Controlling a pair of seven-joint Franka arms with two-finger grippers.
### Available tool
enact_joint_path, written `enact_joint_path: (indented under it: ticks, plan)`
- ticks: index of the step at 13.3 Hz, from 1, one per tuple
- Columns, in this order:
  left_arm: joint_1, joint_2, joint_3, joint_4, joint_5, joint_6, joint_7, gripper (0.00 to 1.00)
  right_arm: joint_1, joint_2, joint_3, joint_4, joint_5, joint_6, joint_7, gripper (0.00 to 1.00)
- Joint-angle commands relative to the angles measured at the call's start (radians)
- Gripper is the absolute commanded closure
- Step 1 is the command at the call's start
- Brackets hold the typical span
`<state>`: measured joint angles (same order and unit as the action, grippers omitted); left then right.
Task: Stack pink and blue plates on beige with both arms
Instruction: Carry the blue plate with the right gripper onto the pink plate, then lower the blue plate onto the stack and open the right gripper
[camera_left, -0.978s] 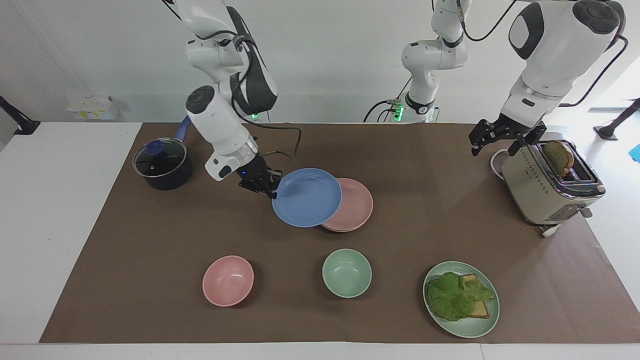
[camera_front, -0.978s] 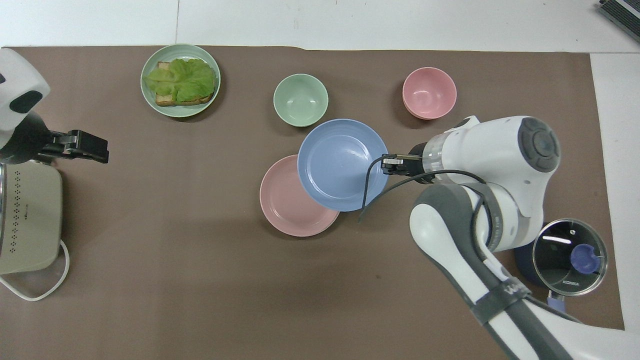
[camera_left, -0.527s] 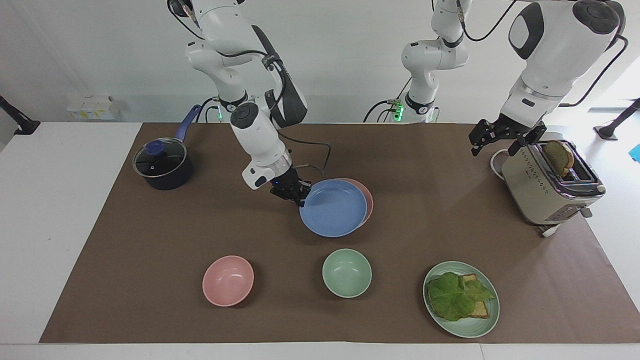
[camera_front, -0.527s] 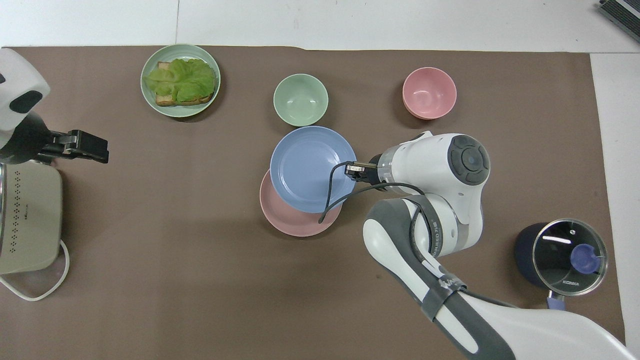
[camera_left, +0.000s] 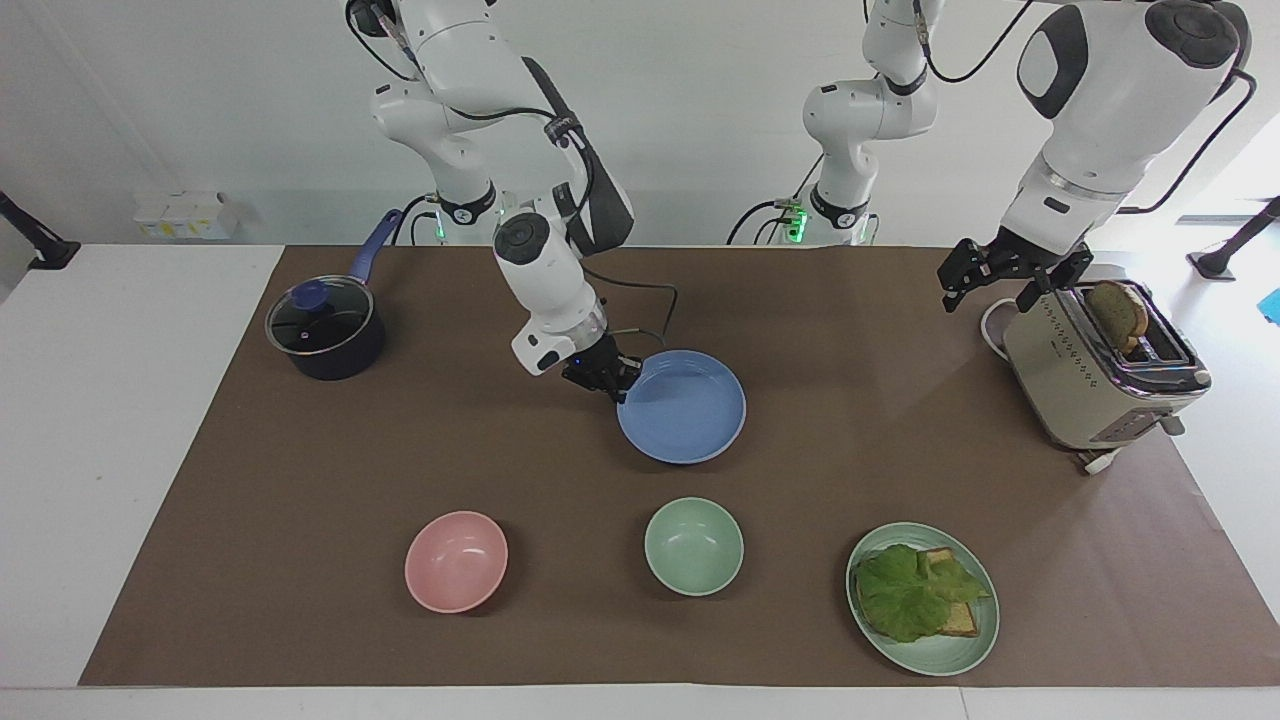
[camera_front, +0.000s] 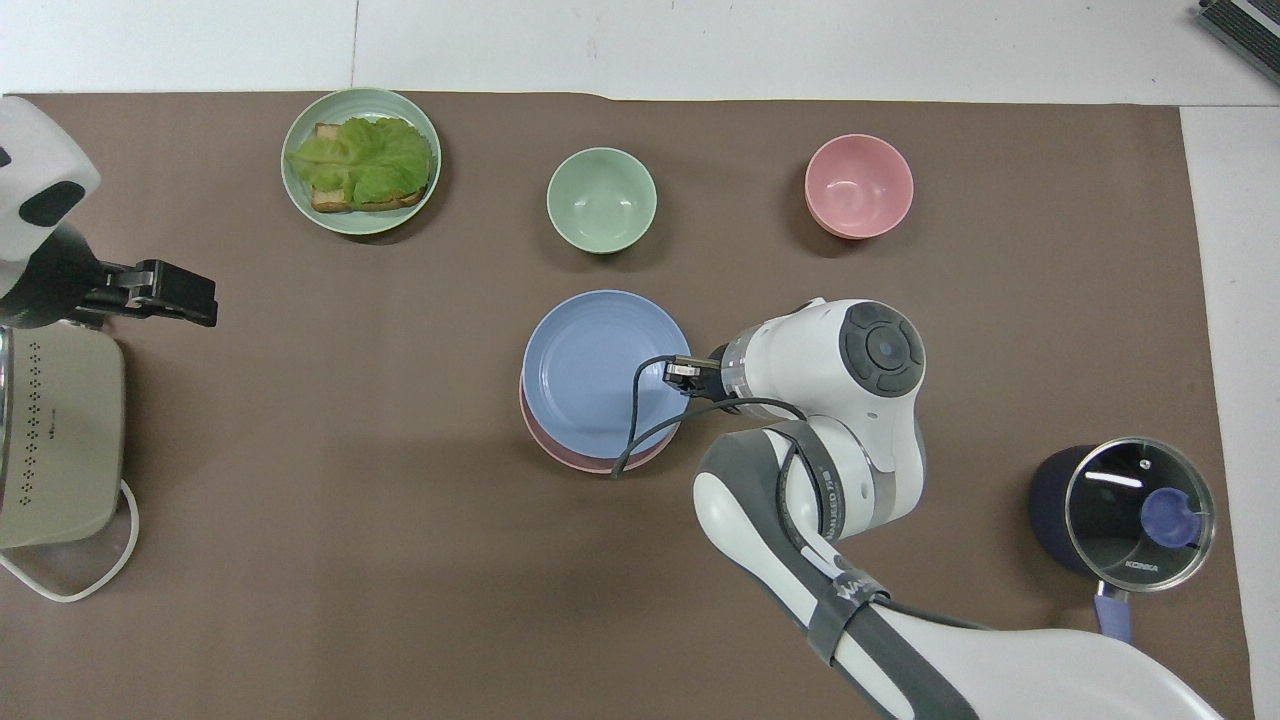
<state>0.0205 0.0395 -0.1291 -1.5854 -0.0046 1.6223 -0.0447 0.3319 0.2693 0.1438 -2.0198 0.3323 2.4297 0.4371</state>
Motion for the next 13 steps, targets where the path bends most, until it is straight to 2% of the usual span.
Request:
enact_joint_path:
  ticks: [1, 6, 7, 8, 9, 10, 12, 13]
  plan:
    - [0.01, -0.003, -0.006, 0.008, 0.015, -0.015, 0.005, 0.0, 0.021, -0.021, 0.003, -0.027, 0.004, 0.009, 0.028, 1.0]
    - [0.01, -0.003, -0.006, 0.008, 0.015, -0.015, 0.005, 0.0, 0.025, -0.015, 0.003, -0.03, 0.004, 0.018, 0.028, 1.0]
    - [0.01, -0.003, -0.006, 0.008, 0.015, -0.015, 0.005, 0.0, 0.024, -0.01, 0.003, -0.027, 0.004, 0.02, 0.023, 0.93]
    - [0.01, -0.003, -0.006, 0.008, 0.015, -0.013, 0.005, 0.0, 0.024, -0.009, 0.003, -0.02, 0.004, 0.02, 0.023, 0.83]
    - [0.01, -0.003, -0.006, 0.008, 0.015, -0.015, 0.005, 0.0, 0.024, -0.004, 0.003, -0.016, 0.004, 0.02, 0.028, 0.65]
    - [0.01, -0.003, -0.006, 0.008, 0.015, -0.015, 0.005, 0.0, 0.024, -0.004, 0.003, -0.016, 0.002, 0.017, 0.029, 0.2]
    - [0.01, -0.003, -0.006, 0.008, 0.015, -0.015, 0.005, 0.0, 0.024, -0.015, 0.0, -0.004, -0.01, 0.015, 0.04, 0.0]
    - [0.01, -0.003, -0.006, 0.008, 0.015, -0.015, 0.005, 0.0, 0.013, -0.028, -0.004, 0.006, -0.01, 0.011, 0.038, 0.0]
